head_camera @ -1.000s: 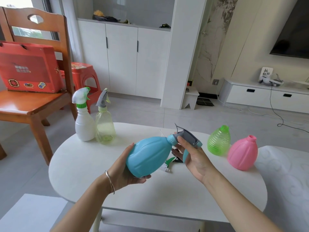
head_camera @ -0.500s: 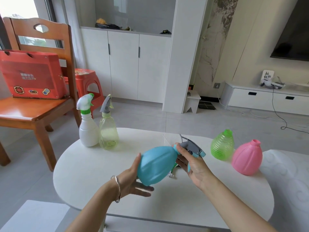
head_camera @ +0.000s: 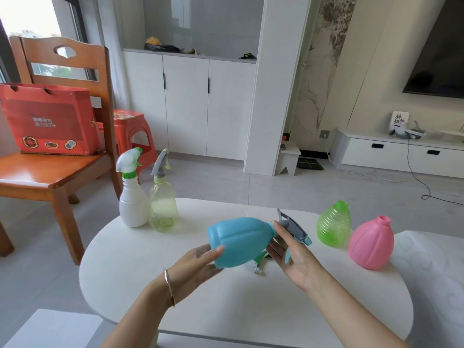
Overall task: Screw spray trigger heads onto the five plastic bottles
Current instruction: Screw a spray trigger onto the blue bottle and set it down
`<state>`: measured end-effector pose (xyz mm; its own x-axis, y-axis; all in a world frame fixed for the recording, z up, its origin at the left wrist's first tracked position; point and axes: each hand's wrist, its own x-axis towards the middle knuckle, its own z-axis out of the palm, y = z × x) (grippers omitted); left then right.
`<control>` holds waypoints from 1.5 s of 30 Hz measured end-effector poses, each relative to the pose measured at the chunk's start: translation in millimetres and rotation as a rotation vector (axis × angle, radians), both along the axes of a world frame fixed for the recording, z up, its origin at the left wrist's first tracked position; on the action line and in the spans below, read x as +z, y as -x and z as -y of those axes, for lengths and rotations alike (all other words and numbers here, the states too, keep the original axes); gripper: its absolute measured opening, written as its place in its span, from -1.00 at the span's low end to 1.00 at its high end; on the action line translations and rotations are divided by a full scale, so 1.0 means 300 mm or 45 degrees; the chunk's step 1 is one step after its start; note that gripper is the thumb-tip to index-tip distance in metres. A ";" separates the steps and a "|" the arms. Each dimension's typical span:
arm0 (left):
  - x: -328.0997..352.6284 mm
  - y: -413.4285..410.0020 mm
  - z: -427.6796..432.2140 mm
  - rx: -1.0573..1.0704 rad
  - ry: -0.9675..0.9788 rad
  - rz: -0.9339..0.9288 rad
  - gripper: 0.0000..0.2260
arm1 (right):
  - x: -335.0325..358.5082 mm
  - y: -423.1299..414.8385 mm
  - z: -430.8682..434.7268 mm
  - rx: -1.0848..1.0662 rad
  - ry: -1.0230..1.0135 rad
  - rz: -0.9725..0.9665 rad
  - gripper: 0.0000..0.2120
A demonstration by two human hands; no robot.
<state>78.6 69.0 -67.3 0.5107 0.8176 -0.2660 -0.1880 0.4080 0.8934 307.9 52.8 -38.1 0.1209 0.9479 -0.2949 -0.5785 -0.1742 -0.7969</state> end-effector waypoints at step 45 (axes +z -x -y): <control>0.017 0.007 0.036 -0.285 -0.055 -0.043 -0.17 | 0.076 0.046 -0.039 0.268 -0.241 0.377 -0.55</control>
<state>76.5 58.1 -62.2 0.6722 0.6958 -0.2532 -0.0666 0.3974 0.9152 294.0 64.6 -15.2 -0.0280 0.9951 -0.0947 -0.2866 -0.0988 -0.9530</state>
